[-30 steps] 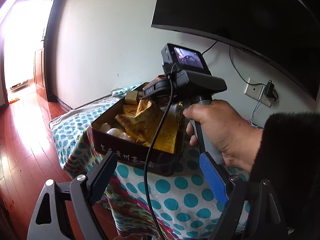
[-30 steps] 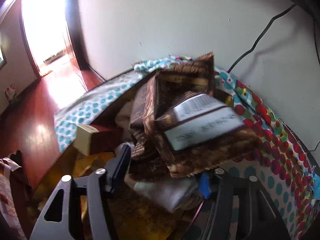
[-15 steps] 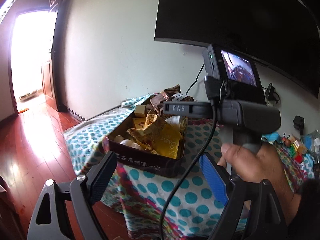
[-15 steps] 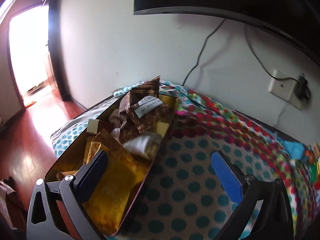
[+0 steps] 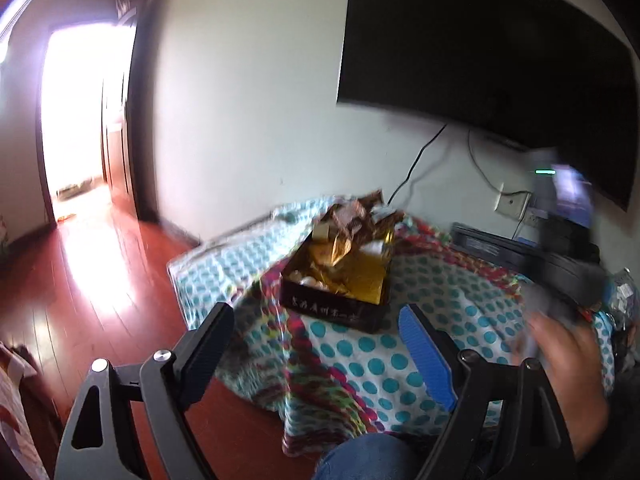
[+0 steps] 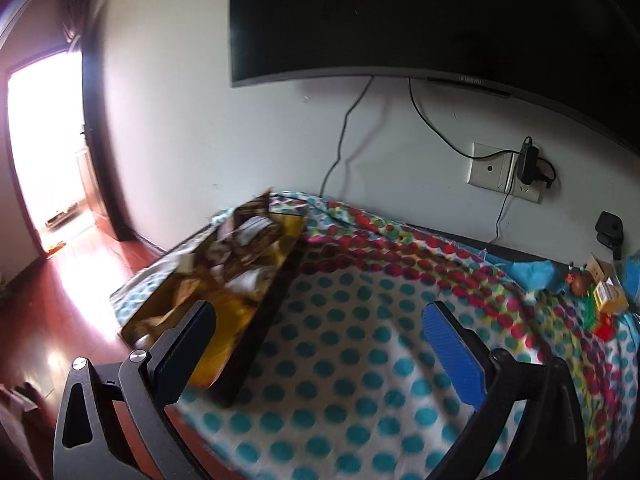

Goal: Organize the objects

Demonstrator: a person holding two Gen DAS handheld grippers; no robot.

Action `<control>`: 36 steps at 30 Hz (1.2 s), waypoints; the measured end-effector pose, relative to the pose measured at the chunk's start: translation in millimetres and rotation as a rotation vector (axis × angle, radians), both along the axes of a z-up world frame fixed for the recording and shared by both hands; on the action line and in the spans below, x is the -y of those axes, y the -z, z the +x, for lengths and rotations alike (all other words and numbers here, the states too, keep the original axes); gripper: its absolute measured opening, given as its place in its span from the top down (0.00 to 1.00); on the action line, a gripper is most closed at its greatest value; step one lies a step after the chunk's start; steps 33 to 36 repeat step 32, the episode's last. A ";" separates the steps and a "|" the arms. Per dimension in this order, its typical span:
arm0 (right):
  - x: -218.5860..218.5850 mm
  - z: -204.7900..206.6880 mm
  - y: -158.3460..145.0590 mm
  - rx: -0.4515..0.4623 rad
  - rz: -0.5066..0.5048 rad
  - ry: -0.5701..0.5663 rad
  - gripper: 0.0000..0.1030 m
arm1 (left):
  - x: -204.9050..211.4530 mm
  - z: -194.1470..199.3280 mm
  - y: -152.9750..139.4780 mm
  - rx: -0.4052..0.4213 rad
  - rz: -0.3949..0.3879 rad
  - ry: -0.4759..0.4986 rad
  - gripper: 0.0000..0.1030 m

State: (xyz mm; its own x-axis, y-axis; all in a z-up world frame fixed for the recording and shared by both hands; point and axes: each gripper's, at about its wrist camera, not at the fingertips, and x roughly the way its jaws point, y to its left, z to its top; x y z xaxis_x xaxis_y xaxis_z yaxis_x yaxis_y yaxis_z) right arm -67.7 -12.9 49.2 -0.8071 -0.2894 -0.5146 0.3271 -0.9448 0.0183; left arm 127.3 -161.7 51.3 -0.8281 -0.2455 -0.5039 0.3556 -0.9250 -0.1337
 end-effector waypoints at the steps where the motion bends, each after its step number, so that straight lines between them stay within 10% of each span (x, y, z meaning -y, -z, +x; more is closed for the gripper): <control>1: 0.9 13.8 -2.3 -0.011 -0.002 -0.013 0.00 | 2.8 -6.2 0.7 0.010 0.016 0.006 0.16; 5: 11.4 44.6 -8.9 -0.028 0.027 -0.030 0.00 | -6.1 -8.8 -4.2 -0.021 -0.090 -0.052 0.16; 36: 42.2 63.3 -7.9 -0.029 0.046 -0.077 0.00 | -1.9 -9.0 3.1 0.017 -0.057 -0.116 0.16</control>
